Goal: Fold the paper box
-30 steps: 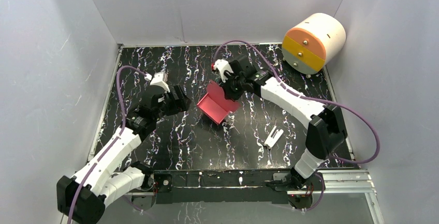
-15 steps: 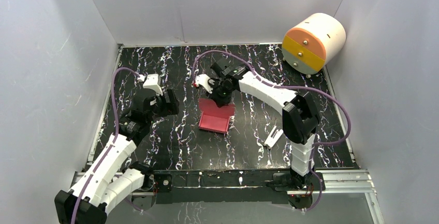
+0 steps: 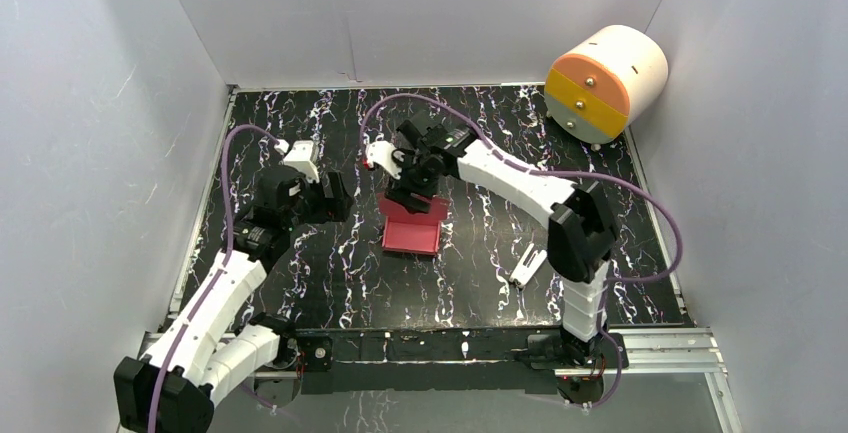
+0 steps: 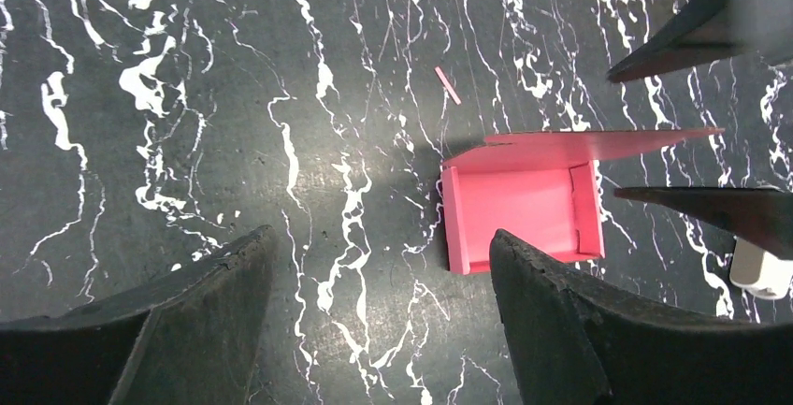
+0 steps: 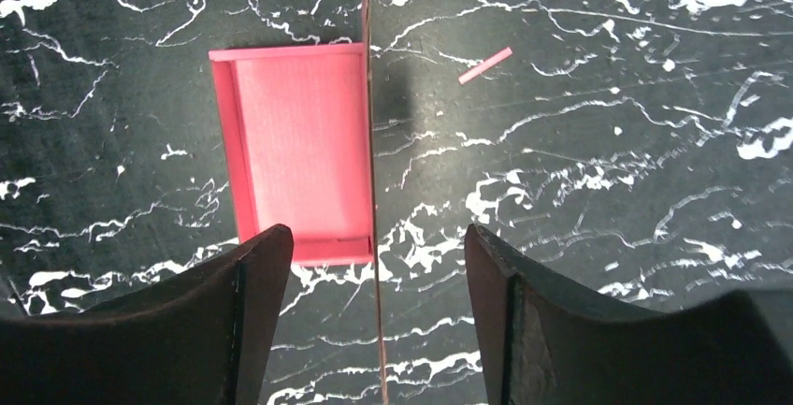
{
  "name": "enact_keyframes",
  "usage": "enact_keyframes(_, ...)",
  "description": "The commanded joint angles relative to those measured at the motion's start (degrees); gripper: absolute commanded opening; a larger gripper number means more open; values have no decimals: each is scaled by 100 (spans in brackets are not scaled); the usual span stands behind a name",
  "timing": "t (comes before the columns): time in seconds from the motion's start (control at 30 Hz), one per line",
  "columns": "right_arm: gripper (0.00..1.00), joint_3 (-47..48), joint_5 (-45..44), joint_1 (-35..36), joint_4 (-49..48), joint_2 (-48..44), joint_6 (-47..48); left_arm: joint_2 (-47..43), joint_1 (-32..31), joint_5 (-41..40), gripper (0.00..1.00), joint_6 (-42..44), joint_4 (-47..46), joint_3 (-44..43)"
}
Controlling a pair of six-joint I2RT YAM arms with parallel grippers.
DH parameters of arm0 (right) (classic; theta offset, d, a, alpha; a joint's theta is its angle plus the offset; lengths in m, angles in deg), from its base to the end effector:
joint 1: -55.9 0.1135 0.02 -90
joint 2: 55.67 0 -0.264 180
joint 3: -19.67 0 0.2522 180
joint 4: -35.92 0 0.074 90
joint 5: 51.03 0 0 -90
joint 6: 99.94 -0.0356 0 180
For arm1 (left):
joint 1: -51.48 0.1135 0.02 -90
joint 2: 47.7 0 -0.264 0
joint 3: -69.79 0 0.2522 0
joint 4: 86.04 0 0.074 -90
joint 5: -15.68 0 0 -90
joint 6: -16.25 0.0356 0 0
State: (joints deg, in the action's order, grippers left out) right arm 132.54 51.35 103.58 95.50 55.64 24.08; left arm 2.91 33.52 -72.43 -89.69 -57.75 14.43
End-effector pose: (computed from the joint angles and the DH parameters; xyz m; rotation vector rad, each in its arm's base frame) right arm 0.2809 0.3199 0.2741 -1.7545 1.9059 0.3671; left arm 0.1939 -0.0641 0.2946 0.0570 2.0044 -0.4146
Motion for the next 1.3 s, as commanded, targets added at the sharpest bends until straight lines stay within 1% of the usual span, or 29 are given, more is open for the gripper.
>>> enact_keyframes(0.0, 81, -502, -220, -73, -704, -1143, -491, 298, 28, 490, 80, 341, -82, -152)
enact_keyframes(0.03, 84, -736, -332, -107, -884, -1323, -624, 400, 22, 553, 79, 383, -67, -240)
enact_keyframes(0.1, 96, -1249, -471, -221, -1236, -1717, -856, 618, 21, 764, 78, 522, -34, -423)
enact_keyframes(0.13, 97, -1478, -474, -296, -1376, -1949, -966, 785, 22, 864, 77, 606, -6, -526)
enact_keyframes(0.3, 88, -2357, -142, -704, -1986, -2660, -1592, 1455, 20, 1242, 74, 847, 226, -1025)
enact_keyframes(0.37, 87, -2731, -16, -818, -2297, -2892, -1784, 1664, 25, 1422, 72, 908, 253, -1175)
enact_keyframes(0.47, 80, -3126, 11, -863, -2666, -3084, -1901, 1980, 27, 1625, 71, 1036, 345, -1407)
enact_keyframes(0.57, 79, -3650, 267, -990, -3218, -3257, -1951, 2289, 20, 1876, 69, 1142, 402, -1669)
enact_keyframes(0.63, 77, -3886, 437, -1034, -3517, -3311, -1956, 2496, 16, 2048, 67, 1195, 417, -1821)
enact_keyframes(0.7, 75, -3994, 564, -1064, -3682, -3281, -1919, 2679, 14, 2248, 65, 1295, 405, -1935)
enact_keyframes(0.83, 67, -4128, 662, -1127, -3931, -3181, -1888, 3077, -27, 2424, 60, 1454, 468, -2104)
enact_keyframes(1.0, 54, -4253, 871, -1228, -4130, -3089, -1880, 3295, -110, 2591, 52, 1529, 496, -2190)
enact_keyframes(1.27, 50, -4283, 1224, -1291, -4110, -2863, -1830, 3459, -221, 2751, 51, 1744, 580, -2276)
